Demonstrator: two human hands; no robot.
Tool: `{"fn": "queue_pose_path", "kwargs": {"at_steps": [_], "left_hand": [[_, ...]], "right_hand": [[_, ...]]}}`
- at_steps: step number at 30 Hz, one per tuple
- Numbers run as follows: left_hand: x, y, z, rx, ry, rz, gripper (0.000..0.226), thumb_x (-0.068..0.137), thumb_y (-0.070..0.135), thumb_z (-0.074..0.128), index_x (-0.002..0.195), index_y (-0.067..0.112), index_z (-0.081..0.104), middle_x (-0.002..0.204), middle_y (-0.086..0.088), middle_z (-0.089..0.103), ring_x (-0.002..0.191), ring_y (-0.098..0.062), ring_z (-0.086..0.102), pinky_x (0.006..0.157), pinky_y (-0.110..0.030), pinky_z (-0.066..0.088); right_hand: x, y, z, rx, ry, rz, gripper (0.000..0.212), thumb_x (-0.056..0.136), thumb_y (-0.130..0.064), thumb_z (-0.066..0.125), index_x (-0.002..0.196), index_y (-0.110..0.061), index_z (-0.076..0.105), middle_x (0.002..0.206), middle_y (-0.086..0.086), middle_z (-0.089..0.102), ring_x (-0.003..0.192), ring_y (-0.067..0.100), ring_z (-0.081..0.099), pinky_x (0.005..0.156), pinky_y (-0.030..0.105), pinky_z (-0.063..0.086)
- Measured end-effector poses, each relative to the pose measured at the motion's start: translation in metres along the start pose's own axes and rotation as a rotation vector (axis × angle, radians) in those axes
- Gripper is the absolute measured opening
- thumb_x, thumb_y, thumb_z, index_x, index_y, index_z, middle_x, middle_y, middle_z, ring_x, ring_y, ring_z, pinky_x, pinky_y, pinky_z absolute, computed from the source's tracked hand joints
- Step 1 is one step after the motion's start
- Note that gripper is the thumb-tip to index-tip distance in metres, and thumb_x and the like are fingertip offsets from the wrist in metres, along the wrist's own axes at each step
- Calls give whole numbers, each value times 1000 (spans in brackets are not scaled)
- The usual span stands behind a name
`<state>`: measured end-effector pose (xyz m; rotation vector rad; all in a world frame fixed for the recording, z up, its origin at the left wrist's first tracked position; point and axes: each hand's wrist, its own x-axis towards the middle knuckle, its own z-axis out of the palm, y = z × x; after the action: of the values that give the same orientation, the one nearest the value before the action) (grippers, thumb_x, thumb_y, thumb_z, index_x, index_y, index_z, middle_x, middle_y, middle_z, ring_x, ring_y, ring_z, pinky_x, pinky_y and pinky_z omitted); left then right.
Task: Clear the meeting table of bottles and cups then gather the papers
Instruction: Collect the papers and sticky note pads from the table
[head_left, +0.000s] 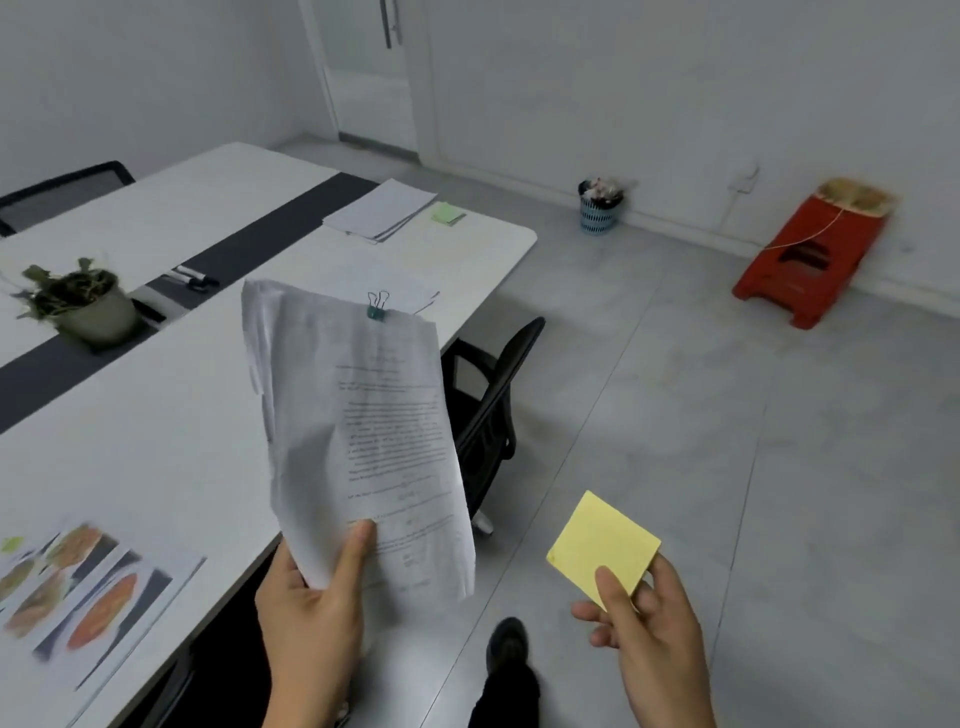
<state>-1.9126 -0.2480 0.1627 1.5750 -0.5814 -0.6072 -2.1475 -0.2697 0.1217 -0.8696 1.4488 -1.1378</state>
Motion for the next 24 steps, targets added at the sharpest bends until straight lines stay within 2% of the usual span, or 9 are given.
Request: {"fn": "queue_pose_path", "kwargs": {"at_steps": [2, 4, 6, 11, 17, 21, 24], "left_hand": [[31, 2, 58, -3, -51, -21, 17, 84, 18, 76, 95, 30, 69, 89, 19, 75, 82, 1, 70, 78, -32, 53], [60, 11, 112, 18, -104, -36, 13, 85, 22, 76, 96, 27, 70, 92, 11, 76, 84, -10, 73, 77, -41, 57], [88, 28, 165, 28, -150, -28, 13, 86, 24, 75, 97, 25, 71, 93, 7, 76, 87, -15, 73, 79, -46, 58], [144, 63, 301, 46, -240, 13, 13, 86, 25, 75, 98, 22, 71, 94, 4, 76, 93, -15, 72, 82, -41, 57], [194, 59, 474, 109, -262, 38, 14, 86, 24, 75, 99, 23, 71, 95, 7, 76, 91, -11, 72, 81, -40, 57], [227, 64, 582, 132, -205, 38, 13, 86, 21, 75, 97, 25, 70, 92, 6, 75, 89, -10, 71, 77, -34, 56], [256, 89, 640, 104, -118, 42, 11, 86, 20, 75, 94, 26, 70, 89, 11, 75, 85, -4, 71, 71, -27, 54]], "right_hand": [[57, -17, -8, -11, 37, -8, 32, 95, -9, 63, 116, -33, 58, 93, -3, 78, 71, 27, 75, 62, 37, 50], [107, -39, -19, -41, 73, -29, 31, 96, -10, 62, 117, -32, 58, 94, -4, 78, 72, 26, 75, 59, 35, 53], [158, -74, -30, -29, 115, -73, 30, 96, -10, 62, 117, -31, 58, 92, -6, 77, 71, 23, 75, 55, 27, 55], [274, -130, -68, 8, 202, -141, 27, 97, -12, 62, 117, -30, 59, 95, -5, 76, 73, 20, 76, 54, 22, 55], [441, -136, -120, 91, 267, -106, 23, 97, -13, 61, 114, -28, 61, 97, 3, 75, 71, 20, 75, 55, 20, 55], [567, -167, -146, 86, 200, -88, 22, 99, -11, 59, 114, -26, 61, 97, 6, 74, 66, 18, 72, 55, 20, 53], [656, -223, -146, 48, 98, -109, 21, 99, -11, 58, 113, -28, 60, 98, 3, 73, 67, 19, 73, 55, 20, 53]]}}
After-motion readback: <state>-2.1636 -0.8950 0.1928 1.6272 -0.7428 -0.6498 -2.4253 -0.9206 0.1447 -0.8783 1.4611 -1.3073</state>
